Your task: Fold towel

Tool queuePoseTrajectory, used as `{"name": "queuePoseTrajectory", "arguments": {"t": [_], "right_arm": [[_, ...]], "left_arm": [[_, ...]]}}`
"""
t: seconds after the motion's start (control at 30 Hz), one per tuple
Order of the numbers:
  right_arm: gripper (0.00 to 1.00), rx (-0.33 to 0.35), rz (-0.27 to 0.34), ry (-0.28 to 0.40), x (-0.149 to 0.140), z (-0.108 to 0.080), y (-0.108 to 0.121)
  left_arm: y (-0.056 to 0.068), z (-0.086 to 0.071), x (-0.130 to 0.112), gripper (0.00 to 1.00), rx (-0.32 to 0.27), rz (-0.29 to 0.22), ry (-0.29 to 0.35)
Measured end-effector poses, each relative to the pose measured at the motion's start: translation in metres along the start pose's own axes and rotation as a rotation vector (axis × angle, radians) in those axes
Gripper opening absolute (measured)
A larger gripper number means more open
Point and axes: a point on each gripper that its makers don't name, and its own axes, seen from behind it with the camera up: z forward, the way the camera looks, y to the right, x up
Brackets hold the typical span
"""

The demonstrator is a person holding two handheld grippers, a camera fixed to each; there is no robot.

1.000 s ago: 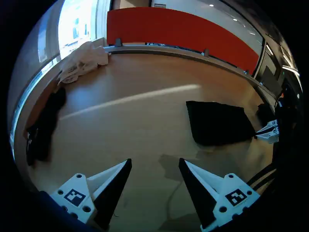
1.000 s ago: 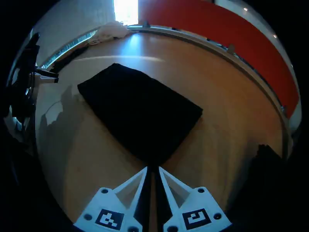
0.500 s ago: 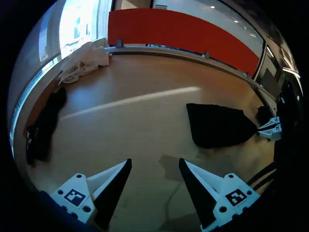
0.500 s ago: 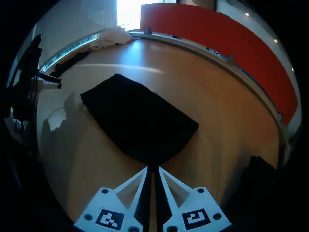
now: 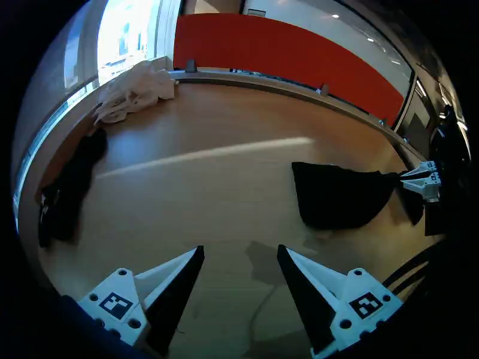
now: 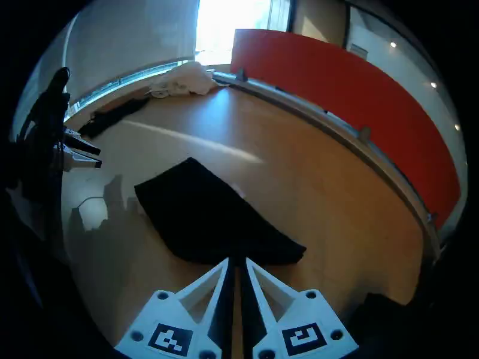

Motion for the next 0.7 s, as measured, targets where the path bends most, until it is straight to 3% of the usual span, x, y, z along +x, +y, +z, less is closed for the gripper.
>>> {"name": "queuePoseTrajectory", "arguments": {"t": [0.47, 0.7], "right_arm": [[0.05, 0.034, -0.105, 0.053, 0.063, 0.014, -0.017], [0.05, 0.053, -0.141, 0.051, 0.075, 0.021, -0.028]], "left_arm": [[-0.003, -0.003, 0.004, 0.9, -0.01, -0.022, 0.021], [-0.007, -0.005, 0.007, 0.9, -0.011, -0.007, 0.027]]}}
